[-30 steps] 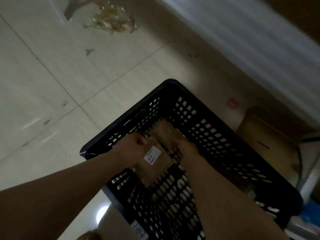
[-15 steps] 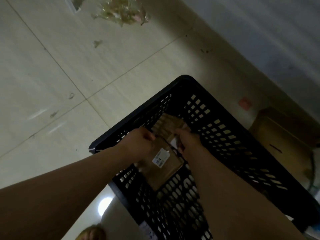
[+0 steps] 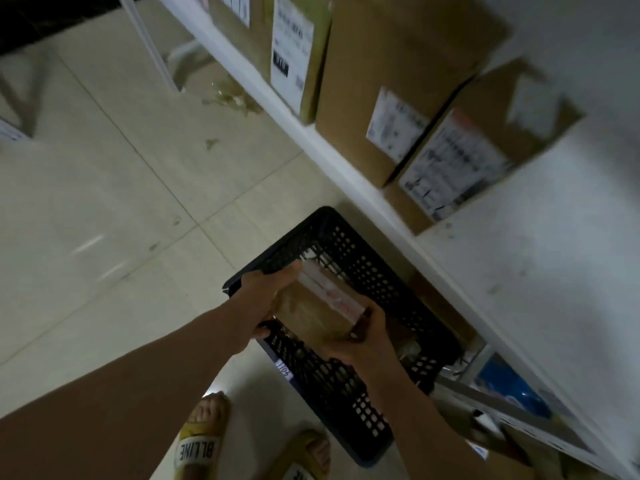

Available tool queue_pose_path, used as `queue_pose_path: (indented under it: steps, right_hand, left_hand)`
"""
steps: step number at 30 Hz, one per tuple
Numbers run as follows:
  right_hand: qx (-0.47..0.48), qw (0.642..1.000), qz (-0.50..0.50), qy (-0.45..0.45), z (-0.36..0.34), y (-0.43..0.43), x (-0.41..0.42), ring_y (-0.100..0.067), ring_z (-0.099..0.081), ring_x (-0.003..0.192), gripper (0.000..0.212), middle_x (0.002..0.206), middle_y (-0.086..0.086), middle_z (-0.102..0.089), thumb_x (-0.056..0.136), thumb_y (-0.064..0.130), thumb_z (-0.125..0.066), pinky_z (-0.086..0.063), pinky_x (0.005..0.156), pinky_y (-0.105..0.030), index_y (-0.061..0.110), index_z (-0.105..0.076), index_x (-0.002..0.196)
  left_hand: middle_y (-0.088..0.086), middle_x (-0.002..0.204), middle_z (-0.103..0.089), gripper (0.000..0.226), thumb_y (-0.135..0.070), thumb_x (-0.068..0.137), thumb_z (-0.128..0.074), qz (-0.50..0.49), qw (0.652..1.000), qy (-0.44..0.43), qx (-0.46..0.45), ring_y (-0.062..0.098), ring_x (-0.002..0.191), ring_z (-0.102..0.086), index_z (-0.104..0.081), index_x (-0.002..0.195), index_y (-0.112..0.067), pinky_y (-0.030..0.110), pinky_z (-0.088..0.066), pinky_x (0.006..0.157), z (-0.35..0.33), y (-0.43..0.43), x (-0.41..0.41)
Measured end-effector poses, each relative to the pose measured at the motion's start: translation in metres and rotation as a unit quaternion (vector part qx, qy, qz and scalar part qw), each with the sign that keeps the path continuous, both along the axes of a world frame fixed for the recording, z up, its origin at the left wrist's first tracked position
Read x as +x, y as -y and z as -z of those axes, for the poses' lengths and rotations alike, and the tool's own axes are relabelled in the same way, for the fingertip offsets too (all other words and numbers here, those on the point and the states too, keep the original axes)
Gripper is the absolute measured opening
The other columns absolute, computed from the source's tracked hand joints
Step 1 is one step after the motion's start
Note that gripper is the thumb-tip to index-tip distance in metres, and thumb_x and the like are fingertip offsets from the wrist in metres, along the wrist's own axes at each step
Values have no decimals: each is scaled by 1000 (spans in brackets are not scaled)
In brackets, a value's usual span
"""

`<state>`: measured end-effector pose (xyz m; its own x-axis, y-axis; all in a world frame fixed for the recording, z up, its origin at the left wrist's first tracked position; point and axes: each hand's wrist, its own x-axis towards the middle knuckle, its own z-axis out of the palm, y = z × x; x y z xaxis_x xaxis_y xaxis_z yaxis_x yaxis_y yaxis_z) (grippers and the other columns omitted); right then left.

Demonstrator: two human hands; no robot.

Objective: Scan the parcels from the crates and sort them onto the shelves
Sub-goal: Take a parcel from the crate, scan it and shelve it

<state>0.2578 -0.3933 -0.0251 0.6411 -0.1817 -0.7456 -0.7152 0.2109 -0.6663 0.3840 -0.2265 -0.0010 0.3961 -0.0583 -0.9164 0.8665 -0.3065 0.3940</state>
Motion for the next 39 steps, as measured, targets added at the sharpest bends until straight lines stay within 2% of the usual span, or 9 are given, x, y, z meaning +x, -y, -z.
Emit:
queue_pose_path:
  steps: [8, 13, 15, 19, 23, 28, 30, 34, 39]
  right_hand:
    - [18, 990, -75, 116, -190, 13, -6, -13, -69, 101, 83, 131, -19, -59, 68, -28, -68, -58, 75, -26, 10, -44, 138]
    - [56, 997, 13, 52, -283, 18, -24, -44, -58, 111, 46, 123, -17, -64, 90, 4, -51, -48, 98, -47, 36, -69, 118]
    - [77, 994, 78, 24, -316, 15, -32, -36, -62, 116, 28, 119, -10, -72, 101, 31, -49, -49, 98, -44, 33, -68, 121]
    - [55, 989, 132, 46, -373, 3, -54, -26, -65, 112, 43, 119, -3, -72, 93, 61, -57, -48, 105, -51, 35, -59, 127]
    - [25, 982, 168, 77, -426, -9, -83, -26, -66, 112, 49, 124, -5, -68, 88, 61, -63, -50, 103, -50, 30, -60, 126]
    - [7, 970, 209, 126, -476, -16, -126, -29, -67, 107, 48, 119, -11, -69, 91, 53, -64, -54, 97, -44, 21, -61, 126]
    - [-1, 965, 223, 140, -490, -19, -145, -29, -67, 105, 48, 118, -12, -69, 91, 50, -65, -53, 98, -46, 19, -60, 127]
    - [-28, 962, 224, 153, -510, -28, -181, -29, -64, 109, 49, 118, -10, -67, 88, 49, -71, -49, 105, -49, 21, -60, 126]
    - [-45, 954, 238, 176, -522, -40, -212, -31, -63, 115, 54, 119, -11, -66, 81, 51, -72, -53, 98, -46, 22, -61, 125]
  left_hand:
    - [0, 70, -72, 25, -28, 80, -81, 0, 994, -24, -103, 19, 82, -63, -73, 98, -13, 39, -56, 95, -184, -15, -29]
    - [1, 72, -71, 24, -13, 88, -71, -3, 984, 27, -177, 20, 90, -58, -82, 66, -13, 35, -46, 99, -286, -15, -51]
    - [1, 78, -73, 20, -11, 88, -70, 15, 981, 43, -186, 19, 94, -60, -81, 72, -9, 34, -44, 102, -320, -14, -57]
    - [-2, 86, -70, 7, -10, 86, -72, 87, 973, 72, -203, 14, 94, -61, -74, 93, -11, 36, -45, 110, -374, -12, -68]
    - [-9, 66, -70, 12, -13, 87, -72, 159, 952, 92, -244, 11, 80, -59, -70, 98, -16, 35, -47, 101, -417, -16, -85]
    - [-6, 71, -61, 17, -28, 81, -79, 225, 927, 108, -279, 12, 71, -49, -73, 93, -17, 41, -49, 101, -448, -22, -102]
    - [-2, 86, -64, 33, -36, 75, -85, 243, 915, 113, -302, 15, 78, -54, -76, 101, -18, 38, -51, 92, -456, -23, -110]
    - [9, 117, -74, 65, -32, 61, -93, 257, 906, 117, -314, 30, 116, -65, -72, 120, -14, 47, -49, 106, -468, -23, -131]
    - [13, 117, -74, 60, -22, 64, -85, 278, 889, 118, -343, 32, 114, -67, -70, 121, -9, 42, -55, 96, -484, -28, -157]
